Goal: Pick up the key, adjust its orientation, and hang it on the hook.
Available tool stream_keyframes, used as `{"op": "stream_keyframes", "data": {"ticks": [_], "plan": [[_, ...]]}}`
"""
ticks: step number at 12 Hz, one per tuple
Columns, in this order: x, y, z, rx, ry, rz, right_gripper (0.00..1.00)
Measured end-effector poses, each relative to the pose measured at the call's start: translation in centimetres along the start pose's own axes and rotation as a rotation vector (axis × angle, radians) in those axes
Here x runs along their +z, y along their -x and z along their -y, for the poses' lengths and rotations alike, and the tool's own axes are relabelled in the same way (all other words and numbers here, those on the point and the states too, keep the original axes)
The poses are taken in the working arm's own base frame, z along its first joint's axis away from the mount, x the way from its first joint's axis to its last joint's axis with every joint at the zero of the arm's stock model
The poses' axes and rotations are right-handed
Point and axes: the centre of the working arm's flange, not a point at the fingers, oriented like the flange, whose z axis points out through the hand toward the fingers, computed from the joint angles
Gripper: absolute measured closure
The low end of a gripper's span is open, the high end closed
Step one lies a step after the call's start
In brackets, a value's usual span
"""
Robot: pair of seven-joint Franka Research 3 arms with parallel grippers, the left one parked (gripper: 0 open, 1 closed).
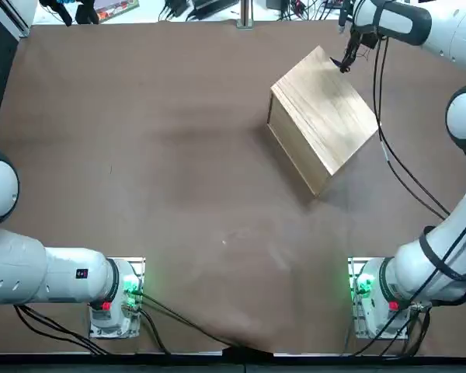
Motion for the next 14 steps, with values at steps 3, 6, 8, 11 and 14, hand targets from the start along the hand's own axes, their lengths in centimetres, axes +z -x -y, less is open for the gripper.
{"op": "stream_keyframes", "data": {"ticks": [3,6,8,11,14], "plan": [[0.3,-0.2,0.1,-0.003,-0.004,0.001,0.96],[0.9,-0.2,0.1,-0.004,-0.013,0.004,0.96],[1.3,-0.3,0.1,-0.004,-0.018,0.006,0.96],[1.5,-0.5,0.3,-0.008,-0.022,0.008,0.96],[1.6,-0.7,0.4,-0.012,-0.023,0.008,0.96]]}}
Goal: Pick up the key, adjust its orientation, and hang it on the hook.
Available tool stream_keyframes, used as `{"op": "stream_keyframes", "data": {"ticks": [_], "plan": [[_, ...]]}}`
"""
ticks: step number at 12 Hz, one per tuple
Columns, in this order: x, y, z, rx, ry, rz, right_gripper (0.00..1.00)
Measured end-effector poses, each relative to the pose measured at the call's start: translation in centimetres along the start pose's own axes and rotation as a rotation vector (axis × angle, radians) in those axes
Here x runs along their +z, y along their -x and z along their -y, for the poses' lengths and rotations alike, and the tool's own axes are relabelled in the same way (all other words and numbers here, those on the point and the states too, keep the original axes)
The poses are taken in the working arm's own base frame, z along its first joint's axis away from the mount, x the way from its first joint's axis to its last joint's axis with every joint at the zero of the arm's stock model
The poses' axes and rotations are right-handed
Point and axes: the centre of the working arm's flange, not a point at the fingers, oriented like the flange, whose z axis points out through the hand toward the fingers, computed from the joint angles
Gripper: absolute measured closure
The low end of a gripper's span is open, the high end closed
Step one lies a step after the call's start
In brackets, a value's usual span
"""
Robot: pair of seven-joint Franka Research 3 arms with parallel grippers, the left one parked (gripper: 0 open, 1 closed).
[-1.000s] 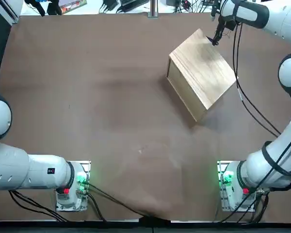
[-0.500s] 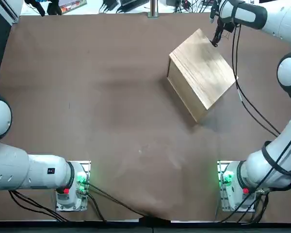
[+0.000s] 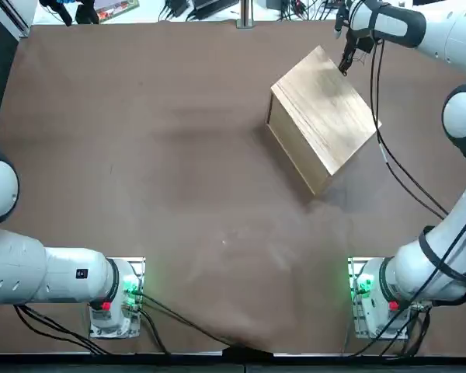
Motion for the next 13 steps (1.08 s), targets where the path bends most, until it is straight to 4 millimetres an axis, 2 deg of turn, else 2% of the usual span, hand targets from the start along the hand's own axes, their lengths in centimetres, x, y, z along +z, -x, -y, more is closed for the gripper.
{"op": "stream_keyframes", "data": {"ticks": [7,9,10,13], "plan": [[0.0,-0.01,0.0,0.0,0.0,0.0,0.95],[0.0,-0.02,0.01,0.0,0.0,0.0,0.84],[0.01,-0.05,0.03,-0.001,0.0,0.0,0.84],[-0.1,-0.15,-0.06,-0.005,0.008,0.0,0.55]]}}
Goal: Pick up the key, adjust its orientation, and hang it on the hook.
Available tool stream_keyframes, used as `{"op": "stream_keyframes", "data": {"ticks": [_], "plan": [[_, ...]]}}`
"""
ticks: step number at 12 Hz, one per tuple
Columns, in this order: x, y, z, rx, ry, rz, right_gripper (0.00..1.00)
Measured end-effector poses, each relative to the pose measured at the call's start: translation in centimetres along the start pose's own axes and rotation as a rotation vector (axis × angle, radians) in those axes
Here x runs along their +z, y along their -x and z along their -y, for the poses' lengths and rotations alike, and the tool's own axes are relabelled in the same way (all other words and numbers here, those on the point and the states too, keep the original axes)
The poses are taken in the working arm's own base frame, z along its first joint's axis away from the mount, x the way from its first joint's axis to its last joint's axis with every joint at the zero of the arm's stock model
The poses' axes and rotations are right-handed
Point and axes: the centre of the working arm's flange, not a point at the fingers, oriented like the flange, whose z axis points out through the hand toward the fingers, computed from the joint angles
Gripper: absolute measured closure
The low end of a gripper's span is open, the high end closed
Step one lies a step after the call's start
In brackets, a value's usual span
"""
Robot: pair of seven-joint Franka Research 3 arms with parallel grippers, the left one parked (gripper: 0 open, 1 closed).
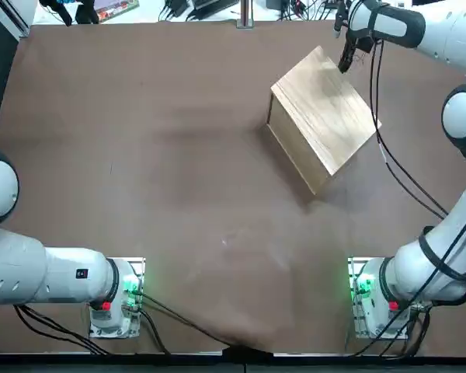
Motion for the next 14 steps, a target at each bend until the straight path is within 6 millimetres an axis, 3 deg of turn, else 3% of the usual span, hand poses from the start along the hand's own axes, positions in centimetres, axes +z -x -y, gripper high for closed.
{"op": "stream_keyframes", "data": {"ticks": [5,10,14], "plan": [[-0.4,0.7,-0.8,0.003,0.015,-0.001,0.0],[-0.7,0.6,-0.9,0.003,0.02,-0.006,0.0],[-3.6,0.1,-2.0,0.012,0.068,-0.034,0.0]]}}
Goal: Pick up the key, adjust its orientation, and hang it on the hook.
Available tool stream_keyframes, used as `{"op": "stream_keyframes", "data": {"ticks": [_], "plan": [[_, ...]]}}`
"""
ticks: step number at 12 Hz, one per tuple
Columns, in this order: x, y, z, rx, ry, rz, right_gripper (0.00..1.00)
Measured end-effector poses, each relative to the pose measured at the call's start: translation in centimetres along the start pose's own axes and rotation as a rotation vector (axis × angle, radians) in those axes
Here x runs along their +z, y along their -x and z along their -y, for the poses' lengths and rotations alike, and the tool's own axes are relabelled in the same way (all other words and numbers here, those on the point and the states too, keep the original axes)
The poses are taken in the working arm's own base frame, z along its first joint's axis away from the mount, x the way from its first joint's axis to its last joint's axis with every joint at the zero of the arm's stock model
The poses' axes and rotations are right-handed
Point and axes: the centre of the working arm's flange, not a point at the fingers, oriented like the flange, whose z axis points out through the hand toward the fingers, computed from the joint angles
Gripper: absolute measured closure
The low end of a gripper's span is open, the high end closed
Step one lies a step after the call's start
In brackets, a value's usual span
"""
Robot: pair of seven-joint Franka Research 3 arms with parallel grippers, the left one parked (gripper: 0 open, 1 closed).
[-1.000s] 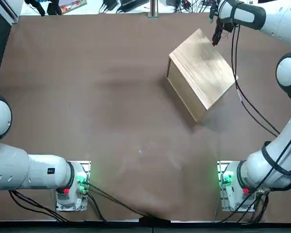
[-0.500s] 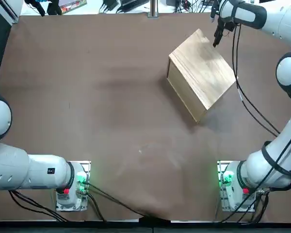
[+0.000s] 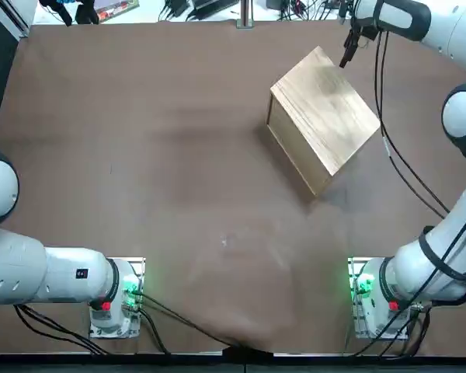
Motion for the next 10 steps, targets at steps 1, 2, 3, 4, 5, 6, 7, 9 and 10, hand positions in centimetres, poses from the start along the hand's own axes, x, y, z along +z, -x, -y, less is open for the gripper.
{"op": "stream_keyframes", "data": {"ticks": [1,2,3,4,5,6,7,9,10], "plan": [[-0.5,0.1,-0.3,0.012,0.01,-0.003,0.0],[-1.0,0.5,-0.7,0.029,0.019,-0.004,0.0],[-1.5,1.0,-1.1,0.053,0.029,-0.004,0.0],[-2.0,1.6,-1.4,0.087,0.034,-0.001,0.0],[-2.6,2.2,-1.7,0.122,0.034,0.003,0.0],[-3.5,2.7,-1.7,0.161,0.032,0.007,0.0],[-4.5,3.2,-1.6,0.209,0.029,0.013,0.0],[-7.3,3.9,-1.1,0.316,0.025,0.027,0.0],[-8.8,4.3,-0.6,0.371,0.023,0.035,0.0]]}}
